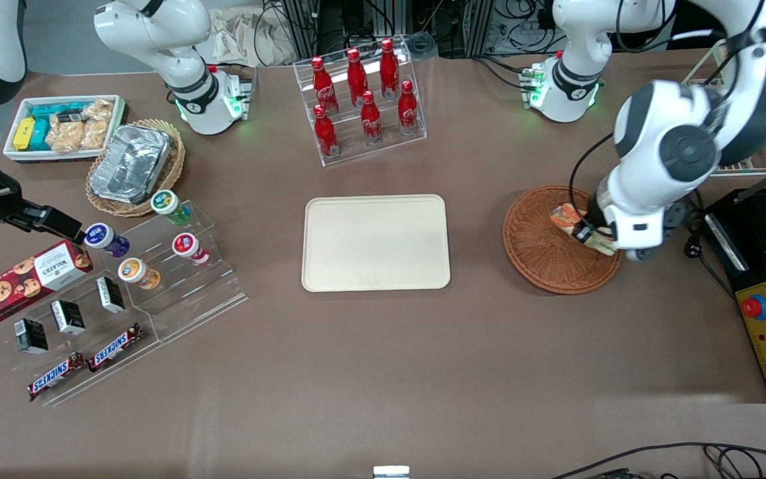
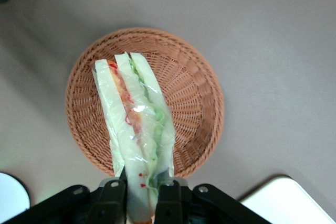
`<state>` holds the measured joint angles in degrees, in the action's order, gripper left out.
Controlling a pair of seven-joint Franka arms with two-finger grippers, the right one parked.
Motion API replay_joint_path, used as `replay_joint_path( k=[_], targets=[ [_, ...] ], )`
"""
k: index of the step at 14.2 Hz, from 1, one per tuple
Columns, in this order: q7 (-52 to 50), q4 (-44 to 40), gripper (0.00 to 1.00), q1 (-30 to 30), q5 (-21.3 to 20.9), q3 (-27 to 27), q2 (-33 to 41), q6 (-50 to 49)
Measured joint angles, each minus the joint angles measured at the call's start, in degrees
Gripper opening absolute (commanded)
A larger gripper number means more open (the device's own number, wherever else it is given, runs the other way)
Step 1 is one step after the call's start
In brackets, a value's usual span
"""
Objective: Place sandwich from basket to tray
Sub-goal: 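Lift the sandwich and carry it over the cream tray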
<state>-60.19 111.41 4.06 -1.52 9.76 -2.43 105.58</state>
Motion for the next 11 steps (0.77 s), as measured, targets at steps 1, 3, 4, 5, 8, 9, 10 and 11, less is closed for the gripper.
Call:
replay_joint_path(
  k=[1,3,4,5,8,9,10,11],
  targets=[
    [0.98,-1.84,0.00,0.00,0.00,-0.01,0.02,-2.04],
    [2.49,-4.79,0.00,0.10,0.04,0.09,0.01,-5.72],
    [2.96,-5.91,0.00,0.16,0.08,0.45,0.02,-7.01],
    [3.37,-6.78,0.00,0.21,0.09,1.41,0.01,-7.64],
    [4.02,-8.08,0.00,0.80,0.11,7.14,-0.06,-7.95],
    [5.10,-8.10,0.00,1.18,0.12,9.11,-0.13,-7.97],
    [6.10,-8.10,0.00,1.73,0.11,10.63,-0.29,-7.89],
    [6.61,-8.10,0.00,2.72,0.13,11.60,-0.49,-7.43]
  ],
)
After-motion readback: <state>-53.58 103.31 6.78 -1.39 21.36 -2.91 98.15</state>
